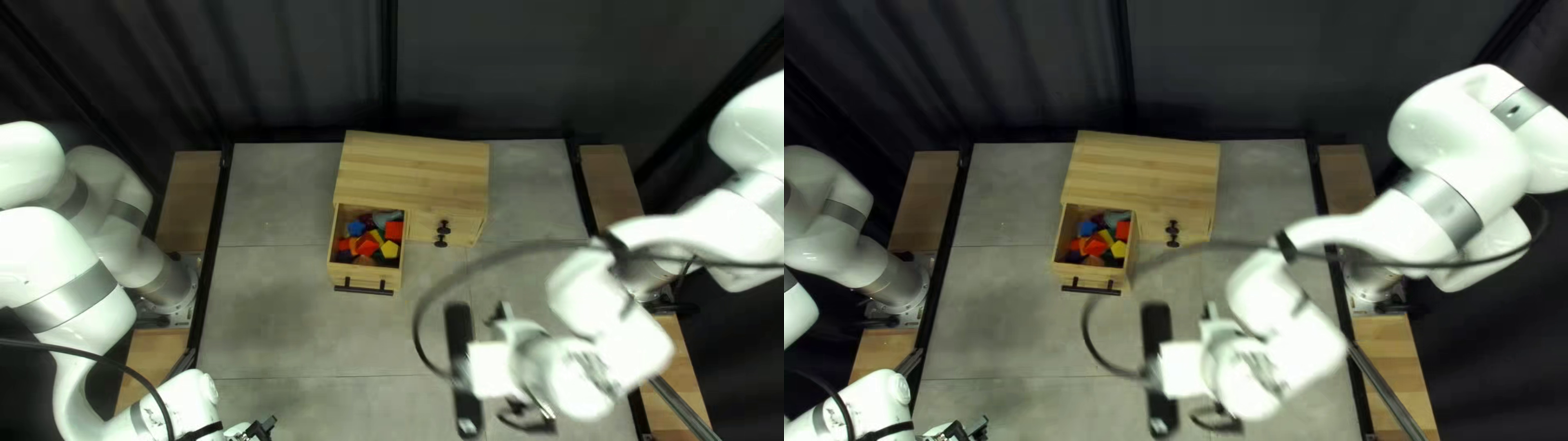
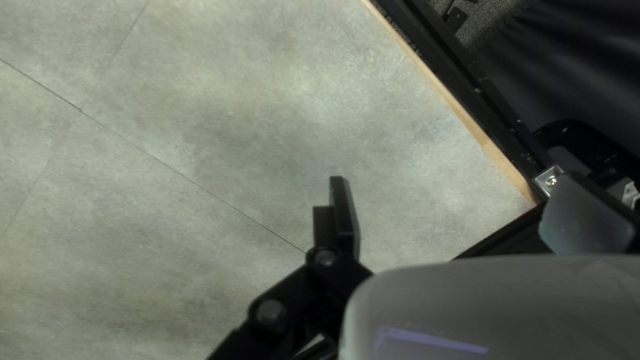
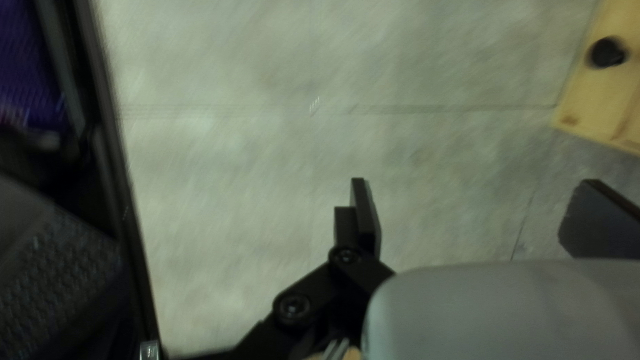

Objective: Open drawers and place objects into drawer and close

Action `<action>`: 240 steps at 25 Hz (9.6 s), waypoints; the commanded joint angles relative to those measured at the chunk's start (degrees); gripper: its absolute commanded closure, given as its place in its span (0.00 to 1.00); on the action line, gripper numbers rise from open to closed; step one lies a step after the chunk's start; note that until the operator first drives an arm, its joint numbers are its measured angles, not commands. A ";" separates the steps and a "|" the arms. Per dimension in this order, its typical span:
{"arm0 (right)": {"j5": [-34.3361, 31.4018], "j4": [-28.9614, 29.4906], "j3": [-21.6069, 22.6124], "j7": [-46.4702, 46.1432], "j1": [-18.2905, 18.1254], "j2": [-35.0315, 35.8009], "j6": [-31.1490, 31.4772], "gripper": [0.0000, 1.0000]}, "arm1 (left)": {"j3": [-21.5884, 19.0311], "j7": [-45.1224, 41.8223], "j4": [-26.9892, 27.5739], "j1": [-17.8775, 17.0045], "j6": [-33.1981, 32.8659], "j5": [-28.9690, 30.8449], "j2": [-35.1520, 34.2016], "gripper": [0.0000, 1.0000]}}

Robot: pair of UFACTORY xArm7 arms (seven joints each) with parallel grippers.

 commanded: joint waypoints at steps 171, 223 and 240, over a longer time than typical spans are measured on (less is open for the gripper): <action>5.53 -17.50 5.12 -7.04 5.68 -9.21 -6.02 0.00 | 14.06 64.23 3.93 21.04 6.37 33.58 3.11 0.00; 5.53 -17.50 5.12 -7.04 5.68 -9.21 -6.02 0.00 | 16.02 68.61 2.16 23.80 5.25 33.92 0.20 0.00; 5.53 -17.50 5.12 -7.04 5.68 -9.21 -6.02 0.00 | 16.53 64.77 2.30 23.94 5.30 34.42 0.29 0.00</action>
